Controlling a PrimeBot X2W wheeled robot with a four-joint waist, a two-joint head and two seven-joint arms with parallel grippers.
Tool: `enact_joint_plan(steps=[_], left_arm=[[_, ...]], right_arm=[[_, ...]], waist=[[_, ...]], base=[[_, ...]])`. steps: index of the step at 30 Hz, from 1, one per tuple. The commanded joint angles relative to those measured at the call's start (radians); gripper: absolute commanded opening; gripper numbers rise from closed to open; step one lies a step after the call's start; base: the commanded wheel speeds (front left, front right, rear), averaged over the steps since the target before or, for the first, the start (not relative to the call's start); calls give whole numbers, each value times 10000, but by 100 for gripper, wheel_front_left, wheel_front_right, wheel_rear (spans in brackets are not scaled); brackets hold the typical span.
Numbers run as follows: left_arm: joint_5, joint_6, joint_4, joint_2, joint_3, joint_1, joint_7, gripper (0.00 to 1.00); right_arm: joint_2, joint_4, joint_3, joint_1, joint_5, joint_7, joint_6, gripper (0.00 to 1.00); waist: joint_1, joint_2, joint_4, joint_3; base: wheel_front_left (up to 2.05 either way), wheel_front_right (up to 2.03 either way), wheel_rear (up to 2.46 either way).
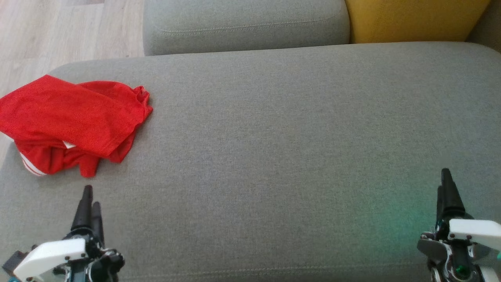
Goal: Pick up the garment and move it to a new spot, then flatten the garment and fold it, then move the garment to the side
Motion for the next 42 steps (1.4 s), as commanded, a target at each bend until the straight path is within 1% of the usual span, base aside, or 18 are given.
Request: enact_joint_plan(steps=[1,6,11,13,18,24,32,37,42], left_arm=[[230,-47,-457,110,264,-610,-94,100],[741,-35,-735,115,498,-725,-240,100],[1332,92,-1107,120,664,-825,-387,100],[1462,120,-1193,121,677,-840,-416,100],[2179,260,-1731,127,603,-886,-562,100],[3254,421,-2430,133,320,-880,-737,100],[4868,560,-3226,141,-183,-900,-972,100],[5963,374,-3473,146,-564,-869,-1118,100],[7124,309,-3554,152,-1018,-818,-1264,100]], right_arm=[[-51,-476,4,-561,-403,-113,19,100],[-53,-828,51,-674,-1275,-260,23,100],[-56,-1156,153,-772,-2208,-408,26,100],[-57,-1219,182,-794,-2402,-437,26,100],[-59,-1548,360,-893,-3432,-585,30,100],[-74,-1963,678,-1018,-4712,-761,33,100],[-319,-2344,1236,-1149,-6370,-998,38,100],[-427,-2437,1536,-1235,-7299,-1146,42,100],[-459,-2436,1756,-1264,-8227,-1293,45,100]], waist=[[0,0,1,0],[0,0,-1,16],[0,0,-4,18],[0,0,-6,18],[0,0,-4,42],[0,0,-11,96],[0,0,-38,192],[0,0,-65,246],[0,0,-76,297]], base=[[0,0,0],[0,0,0],[0,0,0],[0,0,0],[0,0,0],[0,0,0],[0,0,0],[0,0,0],[0,0,0]])
